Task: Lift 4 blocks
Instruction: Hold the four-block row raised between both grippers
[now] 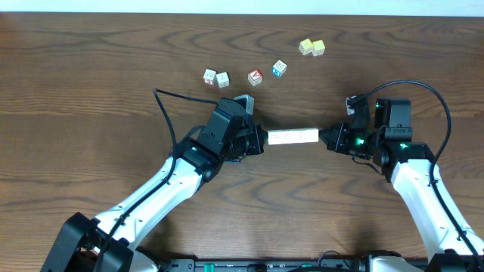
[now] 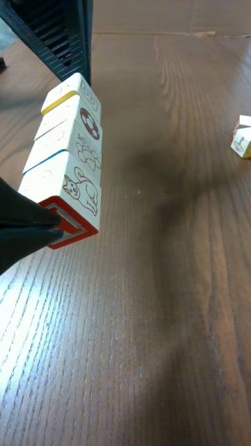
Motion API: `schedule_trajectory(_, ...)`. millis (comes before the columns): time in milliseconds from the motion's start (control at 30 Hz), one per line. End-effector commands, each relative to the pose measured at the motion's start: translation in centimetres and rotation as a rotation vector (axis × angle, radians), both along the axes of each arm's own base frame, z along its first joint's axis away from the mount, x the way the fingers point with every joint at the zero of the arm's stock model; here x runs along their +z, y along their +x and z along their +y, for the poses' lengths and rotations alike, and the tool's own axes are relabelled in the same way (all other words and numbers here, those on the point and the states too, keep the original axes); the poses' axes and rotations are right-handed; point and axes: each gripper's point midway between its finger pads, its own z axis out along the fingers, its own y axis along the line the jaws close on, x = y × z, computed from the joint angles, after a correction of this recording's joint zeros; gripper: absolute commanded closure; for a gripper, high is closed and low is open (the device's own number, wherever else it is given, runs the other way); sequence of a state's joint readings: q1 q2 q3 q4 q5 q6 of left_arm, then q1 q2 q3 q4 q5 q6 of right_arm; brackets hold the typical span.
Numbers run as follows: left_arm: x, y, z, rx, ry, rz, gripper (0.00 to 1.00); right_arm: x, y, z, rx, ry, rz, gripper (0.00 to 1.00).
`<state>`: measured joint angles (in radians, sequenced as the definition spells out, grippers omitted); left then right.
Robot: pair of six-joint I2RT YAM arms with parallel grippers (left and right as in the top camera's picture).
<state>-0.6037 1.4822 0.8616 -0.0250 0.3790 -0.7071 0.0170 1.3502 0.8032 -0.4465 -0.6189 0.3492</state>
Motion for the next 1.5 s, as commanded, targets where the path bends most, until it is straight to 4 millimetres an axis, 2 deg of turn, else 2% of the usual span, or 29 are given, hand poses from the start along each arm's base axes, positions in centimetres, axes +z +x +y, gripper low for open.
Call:
schedule_trajectory(0, 3.2, -2.1, -3.2, -0.136, -0.118, -0.015, 0.93, 2.3, -1.7, 3.9, 0.148, 0.186, 0.006, 0.99)
schedule_trajectory(633, 3.2, -2.1, -3.2, -0.136, -0.118, -0.015, 0.93, 2.3, -1.8, 3.9, 0.148, 0.186, 0.006, 0.99)
schedule_trajectory(900, 3.2, -2.1, -3.2, -0.137, -0.118, -0.015, 0.93, 2.5, -2.1, 5.0, 0.187, 0.185, -0.006, 0.99)
schedule_trajectory(1467, 3.2, -2.1, -3.2, -0.137, -0.118, -0.014, 0.93, 2.3, -1.9, 5.1, 0.180, 0.167, -0.009, 0.99)
